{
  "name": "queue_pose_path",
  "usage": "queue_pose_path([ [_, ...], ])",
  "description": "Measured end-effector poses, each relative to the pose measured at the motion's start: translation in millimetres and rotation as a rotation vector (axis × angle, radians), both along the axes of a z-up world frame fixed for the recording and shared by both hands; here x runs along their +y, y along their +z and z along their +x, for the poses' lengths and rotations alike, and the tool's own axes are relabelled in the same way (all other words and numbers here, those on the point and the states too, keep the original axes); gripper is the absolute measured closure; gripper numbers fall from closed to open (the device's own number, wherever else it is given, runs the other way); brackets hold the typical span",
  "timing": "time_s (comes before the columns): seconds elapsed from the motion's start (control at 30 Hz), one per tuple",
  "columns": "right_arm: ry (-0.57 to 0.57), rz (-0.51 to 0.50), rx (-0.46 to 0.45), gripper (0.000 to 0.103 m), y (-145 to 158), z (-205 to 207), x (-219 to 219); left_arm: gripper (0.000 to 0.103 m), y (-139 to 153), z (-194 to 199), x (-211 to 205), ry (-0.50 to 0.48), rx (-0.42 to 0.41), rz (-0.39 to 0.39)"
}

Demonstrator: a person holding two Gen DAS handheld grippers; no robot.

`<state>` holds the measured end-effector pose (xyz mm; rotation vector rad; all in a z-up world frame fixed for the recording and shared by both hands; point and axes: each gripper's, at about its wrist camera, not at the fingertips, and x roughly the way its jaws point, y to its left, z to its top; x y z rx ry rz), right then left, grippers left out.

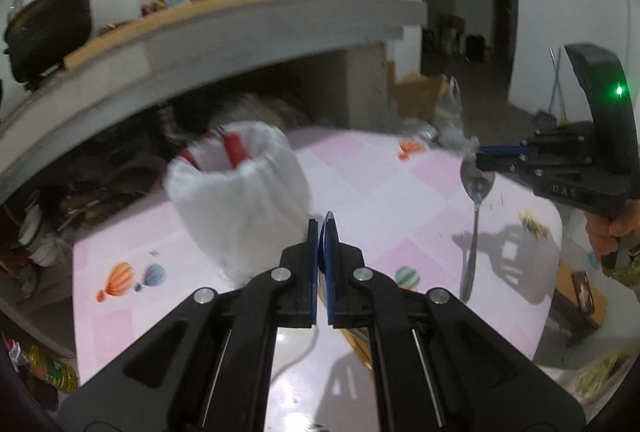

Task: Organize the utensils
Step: 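Carry the spoons with the right gripper over the bag-covered holder and lower them in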

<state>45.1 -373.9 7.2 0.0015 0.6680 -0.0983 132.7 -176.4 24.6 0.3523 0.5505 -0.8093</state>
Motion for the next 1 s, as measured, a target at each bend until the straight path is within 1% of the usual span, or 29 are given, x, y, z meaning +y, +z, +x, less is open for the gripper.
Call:
queue_pose_path([
  [0.2, 0.015, -0.06, -0.045, 0.1, 31, 9, 8, 0.101, 30, 9, 16, 0.034, -0.038, -0.086],
  [0.27, 0.02, -0.079, -0.065, 0.1, 43, 14, 9, 0.101, 45, 16, 20, 0.041, -0.043, -0.118],
  [0.37, 0.038, -0.088, -0.106, 0.1, 69, 24, 9, 0.101, 65, 22, 27, 0.054, -0.061, -0.152],
  [0.43, 0.054, -0.107, -0.148, 0.1, 91, 33, 11, 0.101, 86, 34, 29, 0.07, -0.082, -0.179],
  [0.57, 0.094, -0.142, -0.254, 0.1, 144, 52, 19, 0.101, 125, 60, 32, 0.106, -0.113, -0.237],
  [0.6, 0.104, -0.142, -0.274, 0.1, 153, 56, 21, 0.101, 138, 68, 33, 0.121, -0.126, -0.254],
  [0.7, 0.136, -0.134, -0.334, 0.1, 180, 78, 29, 0.101, 158, 85, 32, 0.137, -0.146, -0.279],
  [0.77, 0.162, -0.122, -0.351, 0.101, 189, 94, 35, 0.101, 164, 97, 27, 0.161, -0.178, -0.267],
  [0.83, 0.182, -0.113, -0.351, 0.101, 191, 111, 42, 0.101, 164, 110, 20, 0.184, -0.198, -0.239],
  [0.9, 0.203, -0.104, -0.332, 0.101, 187, 133, 51, 0.101, 158, 123, 13, 0.205, -0.202, -0.208],
  [1.0, 0.219, -0.104, -0.289, 0.101, 170, 165, 63, 0.101, 141, 139, 4, 0.227, -0.19, -0.167],
])
